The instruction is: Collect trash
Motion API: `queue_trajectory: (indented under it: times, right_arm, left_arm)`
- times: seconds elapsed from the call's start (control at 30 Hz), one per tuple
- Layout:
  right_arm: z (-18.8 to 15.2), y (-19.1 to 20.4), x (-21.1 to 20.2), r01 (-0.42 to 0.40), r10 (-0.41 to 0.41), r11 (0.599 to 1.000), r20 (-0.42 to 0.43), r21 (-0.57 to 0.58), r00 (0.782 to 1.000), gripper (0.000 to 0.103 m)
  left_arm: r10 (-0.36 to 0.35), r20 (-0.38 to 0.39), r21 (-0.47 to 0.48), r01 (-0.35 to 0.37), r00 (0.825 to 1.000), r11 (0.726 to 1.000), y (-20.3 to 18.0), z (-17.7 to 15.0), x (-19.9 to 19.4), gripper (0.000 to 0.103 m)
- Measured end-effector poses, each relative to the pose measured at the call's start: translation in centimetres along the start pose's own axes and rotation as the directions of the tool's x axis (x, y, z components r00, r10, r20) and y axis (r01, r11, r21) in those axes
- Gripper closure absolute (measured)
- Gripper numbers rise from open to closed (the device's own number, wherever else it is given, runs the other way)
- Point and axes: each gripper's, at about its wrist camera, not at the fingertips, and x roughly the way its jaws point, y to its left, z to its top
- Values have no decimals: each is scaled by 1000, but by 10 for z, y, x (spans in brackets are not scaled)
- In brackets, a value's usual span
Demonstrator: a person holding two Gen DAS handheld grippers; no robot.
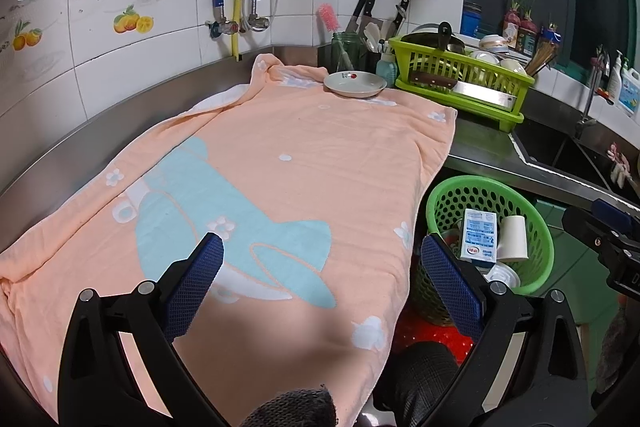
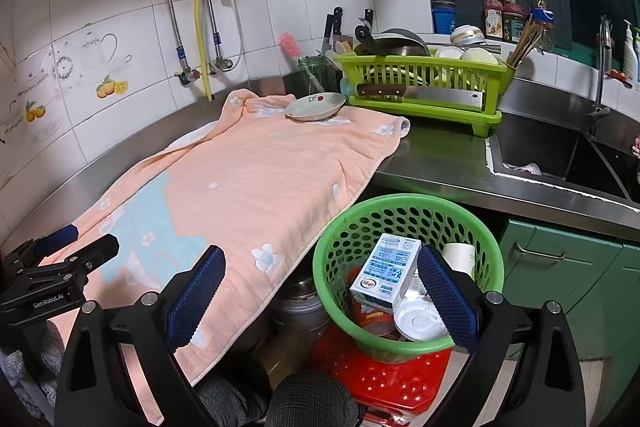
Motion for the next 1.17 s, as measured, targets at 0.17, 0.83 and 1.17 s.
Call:
queue_trajectory:
  times: [0.17,0.83,1.17]
  right_arm:
    - [-1,1,1,0,0,1000,-1,-4,1000,10]
    - [-3,-1,3,4,-4,1000,-6,5,1000,10]
    - [-4,-4,0,6,-6,1000,-4,9,1000,10]
  left_arm:
    - [3,0,0,-3,1000,1000,-1,0,0,5]
    - [-1,6,-14,1,1000,1000,-1,-4,1,5]
    - [9,4,-28,-9,1000,1000,2,-3,1,5]
